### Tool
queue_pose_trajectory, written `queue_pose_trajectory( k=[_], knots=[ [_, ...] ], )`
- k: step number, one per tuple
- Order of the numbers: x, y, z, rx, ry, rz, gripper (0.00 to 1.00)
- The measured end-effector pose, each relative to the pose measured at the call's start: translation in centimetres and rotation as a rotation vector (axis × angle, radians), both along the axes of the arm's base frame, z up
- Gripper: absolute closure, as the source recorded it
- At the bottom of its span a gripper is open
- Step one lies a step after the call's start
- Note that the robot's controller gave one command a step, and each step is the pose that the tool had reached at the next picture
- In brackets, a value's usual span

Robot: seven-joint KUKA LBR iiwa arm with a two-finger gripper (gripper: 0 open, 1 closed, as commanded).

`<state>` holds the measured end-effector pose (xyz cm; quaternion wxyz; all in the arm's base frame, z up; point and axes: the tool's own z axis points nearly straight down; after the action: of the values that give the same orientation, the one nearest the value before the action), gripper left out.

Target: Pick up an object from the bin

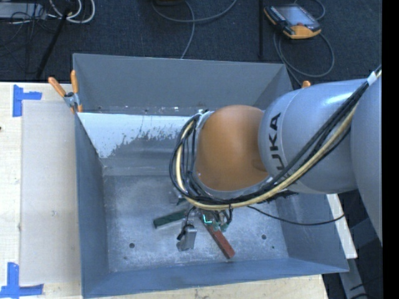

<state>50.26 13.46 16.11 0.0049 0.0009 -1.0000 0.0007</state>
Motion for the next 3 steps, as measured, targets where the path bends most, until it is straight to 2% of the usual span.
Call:
queue_pose_trajectory(
  k=[1,2,3],
  knots=[
    [4.8,-3.6,-9.3,0.003,-0.009,0.216,0.00],
    [4.8,-3.6,-9.1,0.003,-0.010,0.212,1.00],
    [8.2,-2.8,-1.0,0.004,-0.016,0.478,1.00]
  ],
)
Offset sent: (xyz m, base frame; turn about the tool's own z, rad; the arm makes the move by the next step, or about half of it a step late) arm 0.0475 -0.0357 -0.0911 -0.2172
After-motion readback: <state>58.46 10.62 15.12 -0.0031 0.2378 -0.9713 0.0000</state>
